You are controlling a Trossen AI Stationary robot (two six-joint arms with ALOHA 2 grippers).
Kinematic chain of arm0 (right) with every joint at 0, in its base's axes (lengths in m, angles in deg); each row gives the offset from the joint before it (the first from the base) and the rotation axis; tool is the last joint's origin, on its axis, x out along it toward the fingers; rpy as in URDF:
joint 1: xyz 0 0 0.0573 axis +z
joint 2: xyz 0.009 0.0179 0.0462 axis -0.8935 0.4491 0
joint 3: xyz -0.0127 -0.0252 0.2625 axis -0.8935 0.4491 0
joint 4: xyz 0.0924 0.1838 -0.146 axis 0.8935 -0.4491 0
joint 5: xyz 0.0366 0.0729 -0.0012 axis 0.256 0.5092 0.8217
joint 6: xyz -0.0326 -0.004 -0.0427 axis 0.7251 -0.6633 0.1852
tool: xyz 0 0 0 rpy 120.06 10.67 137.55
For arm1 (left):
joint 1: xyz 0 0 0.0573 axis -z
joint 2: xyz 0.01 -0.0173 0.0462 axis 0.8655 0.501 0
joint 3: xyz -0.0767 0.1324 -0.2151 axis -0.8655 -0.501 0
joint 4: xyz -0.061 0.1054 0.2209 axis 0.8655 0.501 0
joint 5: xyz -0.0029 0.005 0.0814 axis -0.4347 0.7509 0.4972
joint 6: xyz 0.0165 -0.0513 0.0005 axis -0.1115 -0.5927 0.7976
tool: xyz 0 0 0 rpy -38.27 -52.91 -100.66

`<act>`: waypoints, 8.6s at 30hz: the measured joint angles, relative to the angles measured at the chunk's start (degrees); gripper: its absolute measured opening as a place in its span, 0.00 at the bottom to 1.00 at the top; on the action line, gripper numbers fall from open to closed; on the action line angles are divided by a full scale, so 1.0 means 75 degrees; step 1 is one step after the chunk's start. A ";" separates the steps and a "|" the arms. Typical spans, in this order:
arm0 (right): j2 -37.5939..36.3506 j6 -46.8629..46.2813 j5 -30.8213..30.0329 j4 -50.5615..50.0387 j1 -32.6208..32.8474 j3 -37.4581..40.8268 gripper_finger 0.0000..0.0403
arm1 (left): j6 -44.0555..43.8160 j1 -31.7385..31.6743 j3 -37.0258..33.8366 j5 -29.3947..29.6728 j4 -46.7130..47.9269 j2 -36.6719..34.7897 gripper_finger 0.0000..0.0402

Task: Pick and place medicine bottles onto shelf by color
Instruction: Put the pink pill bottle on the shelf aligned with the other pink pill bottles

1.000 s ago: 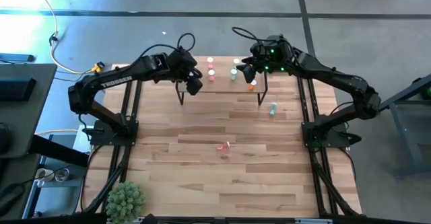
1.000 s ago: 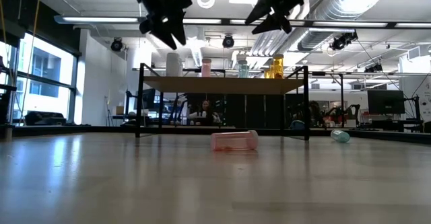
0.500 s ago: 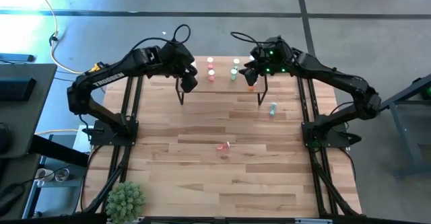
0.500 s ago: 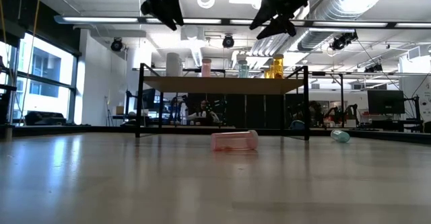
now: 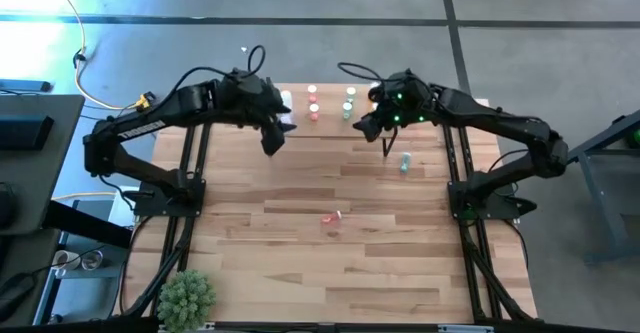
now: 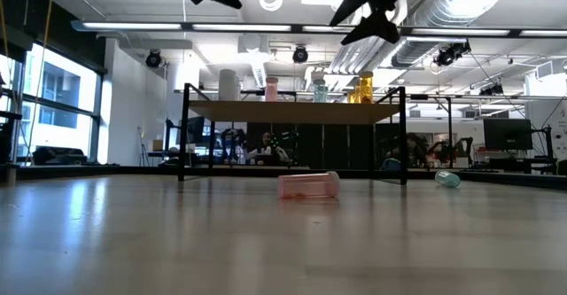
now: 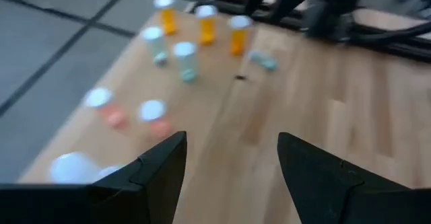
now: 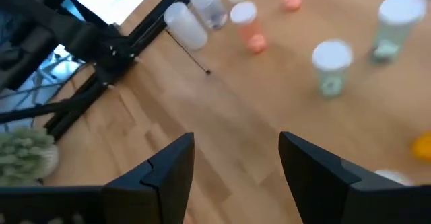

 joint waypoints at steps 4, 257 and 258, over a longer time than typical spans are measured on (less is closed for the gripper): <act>0.0000 -0.0811 -0.0359 -0.0019 0.0561 0.0000 0.51 | -0.0008 0.0074 -0.0552 -0.0451 -0.0349 -0.0123 0.55; 0.2116 0.1251 0.0075 0.6257 0.1577 0.0003 0.25 | -0.1145 0.0458 -0.6682 -0.1010 -1.1004 -0.1070 0.27; 0.2116 0.1237 0.0075 0.6236 0.1577 0.0003 0.25 | -0.1145 0.0458 -0.6682 -0.0989 -1.1010 -0.1070 0.29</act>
